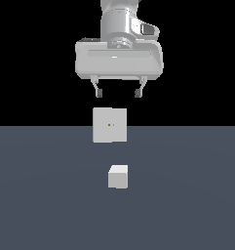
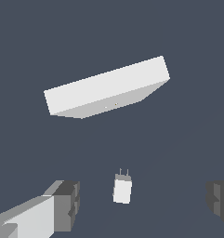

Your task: Plug the charger into the wall socket.

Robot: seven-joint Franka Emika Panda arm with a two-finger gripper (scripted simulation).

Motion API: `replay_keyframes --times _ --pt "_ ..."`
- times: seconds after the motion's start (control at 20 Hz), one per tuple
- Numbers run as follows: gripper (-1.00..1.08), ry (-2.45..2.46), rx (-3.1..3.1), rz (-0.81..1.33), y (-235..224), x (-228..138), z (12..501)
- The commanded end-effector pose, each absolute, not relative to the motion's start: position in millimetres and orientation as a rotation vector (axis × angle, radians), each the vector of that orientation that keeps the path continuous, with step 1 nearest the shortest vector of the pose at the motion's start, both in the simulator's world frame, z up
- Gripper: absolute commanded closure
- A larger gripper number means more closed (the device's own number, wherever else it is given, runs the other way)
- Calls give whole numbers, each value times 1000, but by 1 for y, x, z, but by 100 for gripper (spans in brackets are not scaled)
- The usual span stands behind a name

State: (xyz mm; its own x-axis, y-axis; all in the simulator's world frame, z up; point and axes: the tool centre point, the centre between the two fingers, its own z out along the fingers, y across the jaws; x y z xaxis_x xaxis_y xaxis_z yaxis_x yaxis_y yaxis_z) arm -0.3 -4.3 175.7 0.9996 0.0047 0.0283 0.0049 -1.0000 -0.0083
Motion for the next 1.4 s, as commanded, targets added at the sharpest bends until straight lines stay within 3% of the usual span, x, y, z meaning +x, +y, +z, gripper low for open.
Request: replay_keyframes --times 0.0,1.35 --pt "-92 0 -3134 -58 -4 -4 172" --pt "-92 170 -3127 -367 -4 -74 81"
